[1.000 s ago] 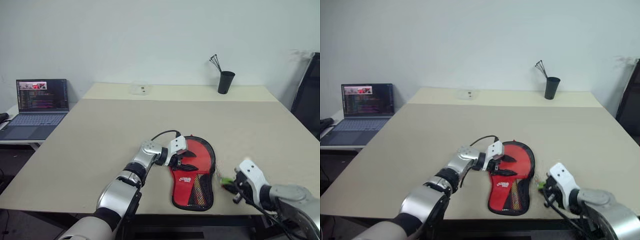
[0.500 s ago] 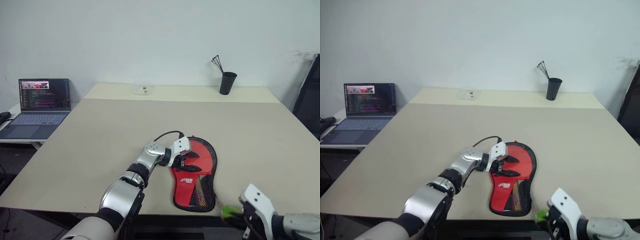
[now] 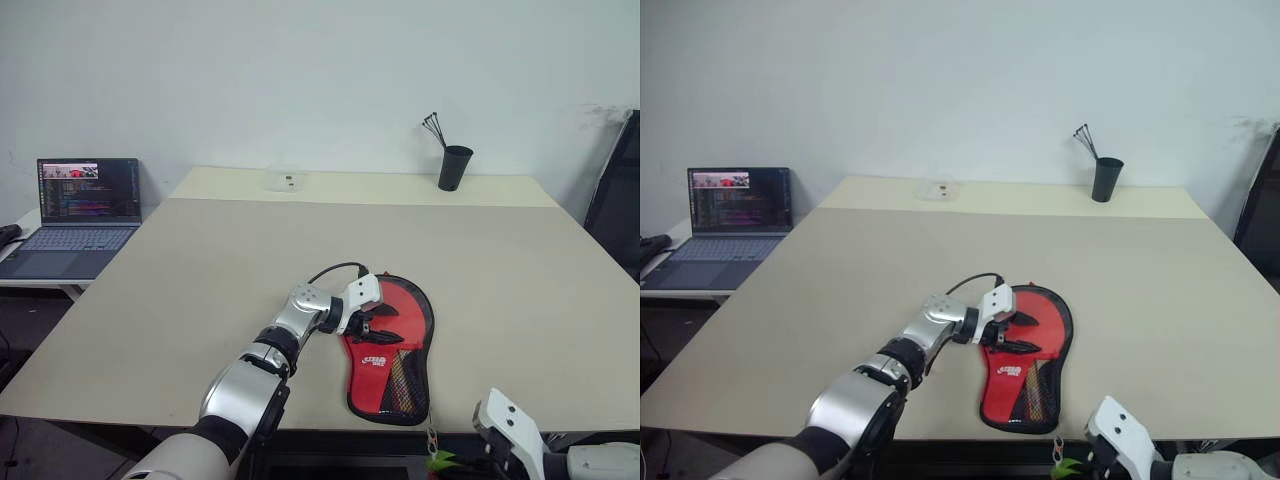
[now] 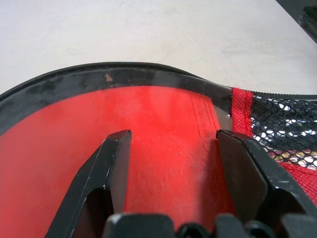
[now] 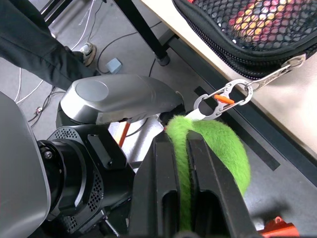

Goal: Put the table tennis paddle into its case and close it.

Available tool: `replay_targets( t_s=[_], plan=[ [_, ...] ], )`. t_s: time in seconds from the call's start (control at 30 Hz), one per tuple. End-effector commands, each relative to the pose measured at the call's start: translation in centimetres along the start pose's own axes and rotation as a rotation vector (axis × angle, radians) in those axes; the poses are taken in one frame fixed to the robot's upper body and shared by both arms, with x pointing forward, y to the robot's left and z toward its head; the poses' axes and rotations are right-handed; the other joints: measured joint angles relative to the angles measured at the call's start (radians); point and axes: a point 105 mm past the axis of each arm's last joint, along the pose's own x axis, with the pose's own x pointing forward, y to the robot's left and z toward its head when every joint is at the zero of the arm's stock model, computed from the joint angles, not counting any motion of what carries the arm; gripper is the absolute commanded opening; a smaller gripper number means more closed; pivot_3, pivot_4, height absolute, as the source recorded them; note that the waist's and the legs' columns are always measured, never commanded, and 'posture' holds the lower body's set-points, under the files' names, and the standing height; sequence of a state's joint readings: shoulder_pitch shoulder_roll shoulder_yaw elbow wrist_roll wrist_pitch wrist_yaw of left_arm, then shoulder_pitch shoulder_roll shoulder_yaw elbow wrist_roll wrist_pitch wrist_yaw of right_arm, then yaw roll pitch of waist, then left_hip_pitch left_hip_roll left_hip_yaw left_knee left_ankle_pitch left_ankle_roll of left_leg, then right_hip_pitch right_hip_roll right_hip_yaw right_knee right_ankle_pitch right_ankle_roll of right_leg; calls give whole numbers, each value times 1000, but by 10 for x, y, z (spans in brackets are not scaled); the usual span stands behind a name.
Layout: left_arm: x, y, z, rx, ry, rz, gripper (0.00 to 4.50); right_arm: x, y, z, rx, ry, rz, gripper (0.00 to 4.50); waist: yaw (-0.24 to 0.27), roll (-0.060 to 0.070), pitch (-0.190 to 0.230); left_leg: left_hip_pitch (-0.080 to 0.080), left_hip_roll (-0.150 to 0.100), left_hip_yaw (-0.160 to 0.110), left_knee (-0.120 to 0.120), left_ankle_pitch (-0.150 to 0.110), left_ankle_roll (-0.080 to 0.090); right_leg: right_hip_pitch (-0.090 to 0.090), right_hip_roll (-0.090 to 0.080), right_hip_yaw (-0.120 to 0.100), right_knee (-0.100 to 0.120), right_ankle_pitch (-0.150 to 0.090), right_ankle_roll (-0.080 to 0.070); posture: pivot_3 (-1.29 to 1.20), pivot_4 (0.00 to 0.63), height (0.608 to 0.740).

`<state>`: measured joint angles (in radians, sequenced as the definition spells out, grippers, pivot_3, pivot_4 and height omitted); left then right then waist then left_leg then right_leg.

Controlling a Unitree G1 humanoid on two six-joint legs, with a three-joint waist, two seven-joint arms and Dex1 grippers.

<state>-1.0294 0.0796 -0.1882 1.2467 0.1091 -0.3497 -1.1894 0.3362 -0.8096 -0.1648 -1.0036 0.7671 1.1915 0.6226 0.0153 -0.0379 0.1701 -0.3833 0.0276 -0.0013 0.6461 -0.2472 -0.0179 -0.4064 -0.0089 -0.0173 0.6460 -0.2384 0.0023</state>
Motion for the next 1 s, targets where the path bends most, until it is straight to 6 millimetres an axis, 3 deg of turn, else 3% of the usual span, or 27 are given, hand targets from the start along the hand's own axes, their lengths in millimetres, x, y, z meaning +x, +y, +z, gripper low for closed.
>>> replay_targets(
  t_s=[0.03, 0.1, 0.13, 0.3, 0.5, 0.6, 0.73, 0.83, 0.9, 1.0],
  plan=[
    [6, -8, -9, -9, 38, -29, 2968, 0, 9, 3, -10, -9, 64, 13, 0, 0, 0, 0, 0, 0, 0, 0, 0, 0, 0, 0, 0, 0, 0, 0, 150, 740],
    [7, -8, -8, -8, 35, -30, 2968, -2, 9, 4, -13, -11, 79, 13, 0, 0, 0, 0, 0, 0, 0, 0, 0, 0, 0, 0, 0, 0, 0, 0, 150, 740],
    [8, -9, -8, -8, 33, -30, 2968, -4, 11, 4, -22, -8, 96, 574, 0, 0, 0, 0, 0, 0, 0, 0, 0, 0, 0, 0, 0, 0, 0, 0, 150, 740],
    [11, -10, -5, -4, 18, -35, 2968, -12, 11, 7, -36, -14, 128, 2204, 0, 0, 0, 0, 0, 0, 0, 0, 0, 0, 0, 0, 0, 0, 0, 0, 150, 740],
    [-5, 0, 14, 31, -80, -28, 2968, -28, -24, 35, -76, -117, 39, 4314, -3, -1, 1, 0, 0, 2, 1, 0, 0, 0, 0, 1, -1, 1, 2, 0, 150, 740],
    [-23, 8, 24, 52, -135, -9, 2968, -37, -52, 57, -106, -205, -65, 4314, -14, -2, 2, 0, 0, 2, 0, 0, 0, -1, 0, 1, -1, 1, 2, 0, 150, 740],
    [-63, 15, 39, 92, -220, 41, 2968, -40, -94, 92, -185, -349, -179, 4314, -30, -2, 4, 0, 1, 3, -1, 0, 0, -2, 1, 4, 0, 1, 2, 0, 150, 740],
    [-88, 10, 45, 80, -258, 101, 2968, -36, -108, 113, -249, -435, -196, 4314, -37, -1, 4, 0, 2, 3, -2, 0, 0, -3, 2, 4, 0, 1, 2, 0, 150, 740],
    [-121, 3, 43, 29, -280, 213, 2968, -32, -125, 131, -266, -505, -193, 4314, -43, 0, 5, -1, 3, 3, -2, 0, 0, -3, 3, 5, 0, 1, 2, 0, 150, 740],
    [-140, -10, 38, -25, -261, 300, 2968, -32, -144, 144, -266, -566, -194, 4314, -48, 1, 6, -1, 3, 3, -1, 0, 0, -5, 2, 8, 1, 1, 1, 0, 150, 740]
  ],
)
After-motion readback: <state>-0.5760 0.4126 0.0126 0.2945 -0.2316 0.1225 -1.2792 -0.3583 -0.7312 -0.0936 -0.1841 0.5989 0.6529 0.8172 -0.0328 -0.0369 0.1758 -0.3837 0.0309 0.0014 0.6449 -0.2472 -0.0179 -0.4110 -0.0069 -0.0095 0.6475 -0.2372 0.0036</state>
